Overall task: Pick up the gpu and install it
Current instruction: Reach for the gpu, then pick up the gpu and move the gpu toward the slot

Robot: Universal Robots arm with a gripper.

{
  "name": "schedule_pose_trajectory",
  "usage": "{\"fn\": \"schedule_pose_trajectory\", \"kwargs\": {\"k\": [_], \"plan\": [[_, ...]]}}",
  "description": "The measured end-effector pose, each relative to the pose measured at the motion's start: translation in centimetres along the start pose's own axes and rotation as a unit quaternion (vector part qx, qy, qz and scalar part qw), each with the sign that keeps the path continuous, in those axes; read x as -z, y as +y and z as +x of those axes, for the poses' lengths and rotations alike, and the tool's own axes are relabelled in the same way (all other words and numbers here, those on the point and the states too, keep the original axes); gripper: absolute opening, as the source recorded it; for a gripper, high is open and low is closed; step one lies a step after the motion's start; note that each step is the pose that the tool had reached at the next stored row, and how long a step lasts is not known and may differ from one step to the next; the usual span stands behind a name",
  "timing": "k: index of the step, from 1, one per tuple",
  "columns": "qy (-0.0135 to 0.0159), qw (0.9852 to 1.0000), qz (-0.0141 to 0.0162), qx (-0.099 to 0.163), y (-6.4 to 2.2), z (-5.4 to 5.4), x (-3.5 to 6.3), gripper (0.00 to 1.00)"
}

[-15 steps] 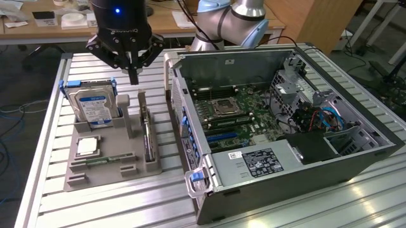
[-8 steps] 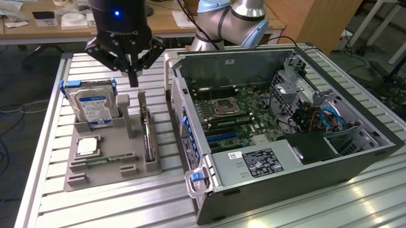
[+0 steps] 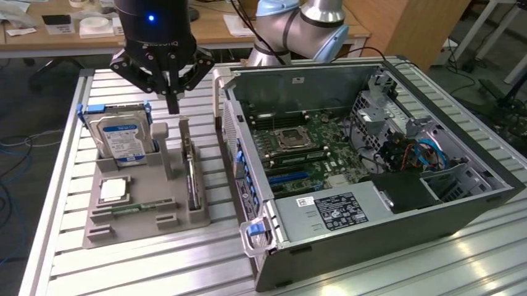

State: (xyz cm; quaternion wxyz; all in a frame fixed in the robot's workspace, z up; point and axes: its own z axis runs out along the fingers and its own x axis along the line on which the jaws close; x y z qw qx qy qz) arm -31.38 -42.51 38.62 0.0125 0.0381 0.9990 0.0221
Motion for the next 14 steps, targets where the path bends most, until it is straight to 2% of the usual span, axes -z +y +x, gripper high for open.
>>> {"fn": "schedule_pose_trajectory", "kwargs": {"k": [14], "plan": [[0.0000,1.0000,0.0000,0.000,-0.04,0.14,-0.01,0.11]]}}
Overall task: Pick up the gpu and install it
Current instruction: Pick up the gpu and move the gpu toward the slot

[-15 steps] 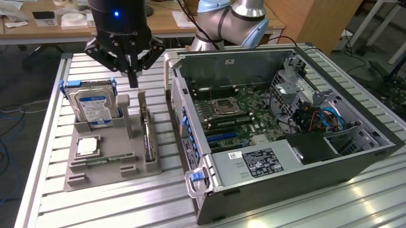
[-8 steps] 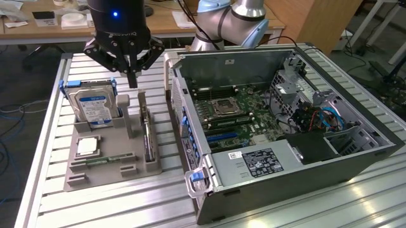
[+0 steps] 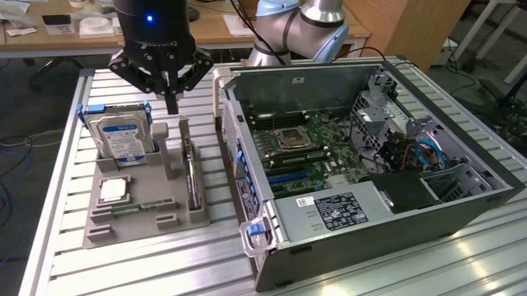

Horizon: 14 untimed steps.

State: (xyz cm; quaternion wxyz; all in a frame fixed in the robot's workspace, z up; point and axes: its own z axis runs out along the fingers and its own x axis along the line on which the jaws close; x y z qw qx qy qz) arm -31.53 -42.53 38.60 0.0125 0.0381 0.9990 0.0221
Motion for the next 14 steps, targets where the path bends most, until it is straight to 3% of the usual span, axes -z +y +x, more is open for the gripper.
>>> {"fn": "schedule_pose_trajectory", "kwargs": {"k": [5,10,11,12,14], "plan": [[0.0000,1.0000,0.0000,0.000,0.00,0.00,0.00,0.11],[0.0000,1.0000,0.0000,0.000,0.00,0.00,0.00,0.35],[0.0000,1.0000,0.0000,0.000,0.00,0.00,0.00,0.35],[0.0000,1.0000,0.0000,0.000,0.00,0.00,0.00,0.42],[0.0000,1.0000,0.0000,0.000,0.00,0.00,0.00,0.42]]}}
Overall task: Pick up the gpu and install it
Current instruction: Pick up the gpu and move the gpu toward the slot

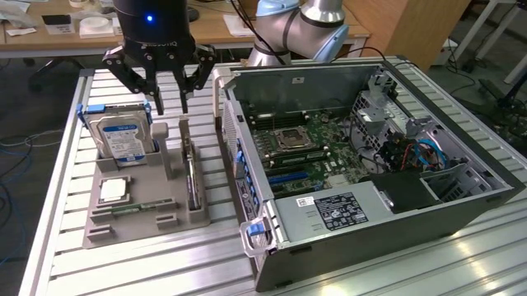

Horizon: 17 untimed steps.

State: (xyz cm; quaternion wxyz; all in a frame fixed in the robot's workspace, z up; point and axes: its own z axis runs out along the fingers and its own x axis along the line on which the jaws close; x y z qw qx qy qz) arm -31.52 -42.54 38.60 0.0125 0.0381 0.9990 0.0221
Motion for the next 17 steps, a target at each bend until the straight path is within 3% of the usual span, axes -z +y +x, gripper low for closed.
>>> {"fn": "schedule_pose_trajectory", "kwargs": {"k": [4,17], "plan": [[-0.0001,1.0000,-0.0001,0.000,-0.01,0.0,-0.17,0.42],[0.0000,1.0000,0.0000,0.000,-0.11,0.1,-2.46,0.42]]}}
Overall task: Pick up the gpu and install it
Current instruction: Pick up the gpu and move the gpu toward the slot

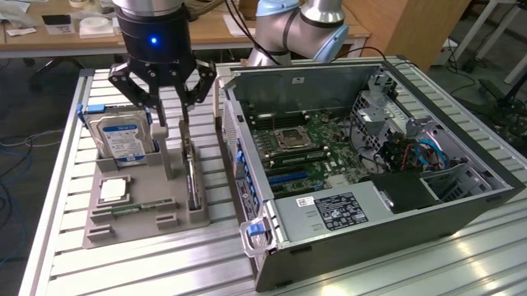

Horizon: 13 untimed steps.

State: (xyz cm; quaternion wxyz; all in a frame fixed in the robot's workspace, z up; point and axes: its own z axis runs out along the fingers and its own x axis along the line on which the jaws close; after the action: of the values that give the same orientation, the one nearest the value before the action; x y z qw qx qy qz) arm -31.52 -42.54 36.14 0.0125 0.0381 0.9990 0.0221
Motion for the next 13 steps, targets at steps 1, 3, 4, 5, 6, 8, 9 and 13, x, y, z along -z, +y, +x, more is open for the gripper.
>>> {"fn": "schedule_pose_trajectory", "kwargs": {"k": [1,3,4,5,6,8,9,13], "plan": [[0.0000,1.0000,0.0000,0.000,-0.01,0.00,-0.12,0.42],[0.0000,1.0000,0.0000,0.000,-0.02,0.01,-0.35,0.42],[0.0000,1.0000,0.0000,0.000,-0.02,0.01,-0.46,0.42],[0.0001,1.0000,0.0001,0.000,-0.03,0.01,-0.56,0.42],[0.0000,1.0000,0.0000,0.000,-0.03,0.02,-0.66,0.42],[0.0001,1.0000,0.0001,0.000,-0.03,0.02,-0.72,0.42],[0.0001,1.0000,0.0001,0.000,-0.03,0.02,-0.72,0.42],[-0.0001,1.0000,-0.0001,0.000,-0.04,0.02,-0.81,0.42]]}}
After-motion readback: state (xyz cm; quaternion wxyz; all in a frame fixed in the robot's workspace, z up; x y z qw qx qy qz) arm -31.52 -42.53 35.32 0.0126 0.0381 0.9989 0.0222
